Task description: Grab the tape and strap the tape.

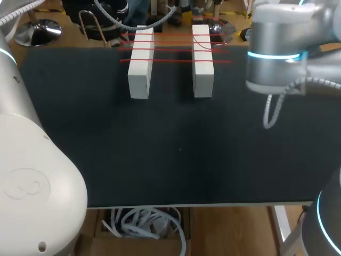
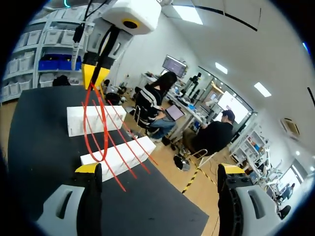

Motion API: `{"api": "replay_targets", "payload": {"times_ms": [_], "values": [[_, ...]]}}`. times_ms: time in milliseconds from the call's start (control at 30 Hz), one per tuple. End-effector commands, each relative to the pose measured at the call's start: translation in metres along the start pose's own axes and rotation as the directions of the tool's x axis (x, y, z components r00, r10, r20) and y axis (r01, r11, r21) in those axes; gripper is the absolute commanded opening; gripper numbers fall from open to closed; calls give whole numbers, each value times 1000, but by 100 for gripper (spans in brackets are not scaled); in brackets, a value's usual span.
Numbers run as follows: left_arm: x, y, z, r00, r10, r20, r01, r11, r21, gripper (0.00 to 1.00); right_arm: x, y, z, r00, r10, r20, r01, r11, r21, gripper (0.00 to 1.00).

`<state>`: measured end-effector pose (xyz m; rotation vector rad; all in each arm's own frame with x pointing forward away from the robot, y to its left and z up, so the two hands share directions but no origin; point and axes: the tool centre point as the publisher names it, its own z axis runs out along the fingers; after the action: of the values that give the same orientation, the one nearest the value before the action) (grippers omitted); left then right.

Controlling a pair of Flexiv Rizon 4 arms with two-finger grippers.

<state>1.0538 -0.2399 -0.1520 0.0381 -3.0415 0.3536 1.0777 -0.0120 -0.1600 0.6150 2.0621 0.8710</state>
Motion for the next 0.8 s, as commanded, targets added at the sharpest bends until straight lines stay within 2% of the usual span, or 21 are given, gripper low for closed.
{"api": "replay_targets", "payload": {"times_ms": [33, 400, 467, 567, 633, 700, 733, 800], "values": [[0, -1, -1, 1000, -1, -1, 1, 1000, -4, 0, -3, -9, -5, 888, -14, -460, 19, 1000, 6, 100], [0, 2, -2, 1000, -2, 6, 2, 1000, -6, 0, -3, -9, -5, 895, -17, -445, 24, 1000, 9, 100], [1, 23, -9, 996, -83, 20, 84, 995, -56, 0, -3, -9, -5, 895, -17, -445, 24, 1000, 9, 100], [7, 70, -24, 970, -237, 47, 240, 967, -87, 0, -3, -9, -5, 895, -17, -445, 24, 1000, 9, 100], [17, 107, -38, 935, -346, 72, 353, 924, -147, 0, -3, -9, -5, 895, -17, -445, 24, 1000, 9, 100], [30, 147, -53, 889, -445, 105, 457, 873, -169, 0, -3, -9, -5, 895, -17, -445, 24, 1000, 9, 100], [37, 166, -58, 865, -491, 103, 502, 841, -200, 0, -3, -9, -5, 895, -17, -445, 24, 1000, 9, 100], [49, 201, -68, 828, -550, 113, 561, 800, -212, 0, -3, -9, -5, 895, -17, -445, 24, 1000, 9, 100]]}}
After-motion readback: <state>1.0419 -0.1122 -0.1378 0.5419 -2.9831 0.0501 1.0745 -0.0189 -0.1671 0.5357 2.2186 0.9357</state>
